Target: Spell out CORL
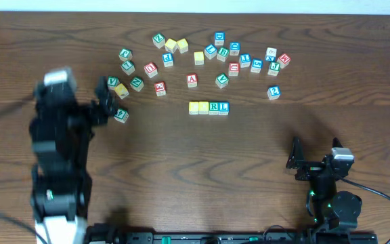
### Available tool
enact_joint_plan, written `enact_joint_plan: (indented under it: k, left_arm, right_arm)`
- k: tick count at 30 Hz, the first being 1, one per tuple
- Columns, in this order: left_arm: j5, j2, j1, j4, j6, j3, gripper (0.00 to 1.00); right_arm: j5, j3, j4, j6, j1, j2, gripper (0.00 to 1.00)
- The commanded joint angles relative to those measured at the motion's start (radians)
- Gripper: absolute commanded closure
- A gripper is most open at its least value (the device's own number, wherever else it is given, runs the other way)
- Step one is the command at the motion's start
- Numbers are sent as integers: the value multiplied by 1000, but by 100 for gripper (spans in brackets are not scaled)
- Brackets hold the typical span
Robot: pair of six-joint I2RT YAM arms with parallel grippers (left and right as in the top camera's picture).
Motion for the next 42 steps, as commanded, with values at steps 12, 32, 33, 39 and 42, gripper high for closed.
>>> enact_joint_plan:
  k: [12, 32, 33, 39, 42]
  left_arm:
    - [-20, -554, 18, 266, 100, -617, 2]
    - [-20, -756, 18, -5, 147, -696, 2]
    - [-20, -756, 18, -5, 147, -696, 2]
    - [-19, -756, 10, -5, 147, -696, 3]
    - [-19, -756, 0, -4, 147, -696, 2]
  right_arm:
    - [-3, -3, -2, -6, -3, -6, 1]
    - [-3, -3, -2, -6, -3, -5, 1]
    - [-3, -3, -2, -6, -3, -5, 1]
    - [-3, -3, -2, -6, -3, -5, 1]
    - [-3, -3, -2, -6, -3, -5, 1]
